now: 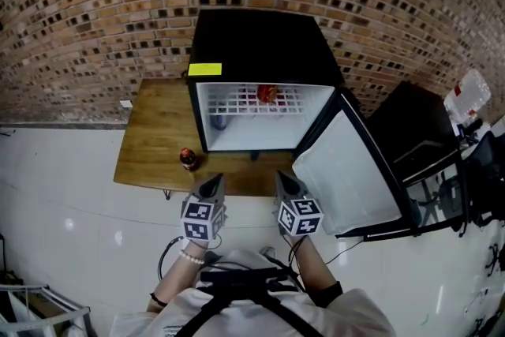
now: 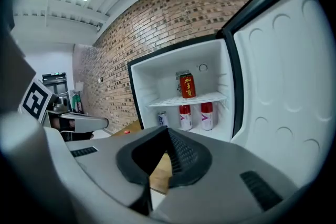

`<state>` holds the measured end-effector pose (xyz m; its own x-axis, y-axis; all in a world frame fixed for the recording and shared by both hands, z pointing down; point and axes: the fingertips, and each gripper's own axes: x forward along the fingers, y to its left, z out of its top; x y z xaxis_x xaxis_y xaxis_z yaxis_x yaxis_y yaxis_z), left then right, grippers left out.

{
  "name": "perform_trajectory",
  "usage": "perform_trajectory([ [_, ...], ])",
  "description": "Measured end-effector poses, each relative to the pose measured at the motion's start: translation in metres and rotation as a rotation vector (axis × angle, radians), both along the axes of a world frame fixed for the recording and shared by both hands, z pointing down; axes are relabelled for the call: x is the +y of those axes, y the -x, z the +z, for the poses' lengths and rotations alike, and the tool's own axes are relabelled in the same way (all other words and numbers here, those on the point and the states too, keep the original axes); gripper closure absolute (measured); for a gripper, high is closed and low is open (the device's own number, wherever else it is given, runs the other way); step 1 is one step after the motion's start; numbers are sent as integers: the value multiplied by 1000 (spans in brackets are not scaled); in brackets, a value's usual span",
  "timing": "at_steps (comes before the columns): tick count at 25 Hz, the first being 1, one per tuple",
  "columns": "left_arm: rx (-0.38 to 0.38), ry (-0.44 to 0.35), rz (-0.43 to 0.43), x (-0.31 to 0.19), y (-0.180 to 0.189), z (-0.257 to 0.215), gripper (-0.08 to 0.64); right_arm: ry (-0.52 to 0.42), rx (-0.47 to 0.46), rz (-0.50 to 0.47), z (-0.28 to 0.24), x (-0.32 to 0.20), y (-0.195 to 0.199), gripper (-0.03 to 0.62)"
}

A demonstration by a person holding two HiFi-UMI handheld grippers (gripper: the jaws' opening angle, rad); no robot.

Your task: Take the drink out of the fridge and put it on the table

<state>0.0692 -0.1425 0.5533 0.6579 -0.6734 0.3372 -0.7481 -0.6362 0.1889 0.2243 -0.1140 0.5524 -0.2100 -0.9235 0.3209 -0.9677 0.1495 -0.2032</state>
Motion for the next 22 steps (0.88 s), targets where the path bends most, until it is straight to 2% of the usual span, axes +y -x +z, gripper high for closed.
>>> perform_trajectory([
  [5,2,-6,4,3,2,-4,560,-4,-33,28,-1,11,-2,589],
  [11,0,-3,1,2,4,-11,560,-30,-22,35,-11,13,-6,590],
  [22,7,-11,-2,7,10,-8,560,-43,29,11,-8,20,9,589],
])
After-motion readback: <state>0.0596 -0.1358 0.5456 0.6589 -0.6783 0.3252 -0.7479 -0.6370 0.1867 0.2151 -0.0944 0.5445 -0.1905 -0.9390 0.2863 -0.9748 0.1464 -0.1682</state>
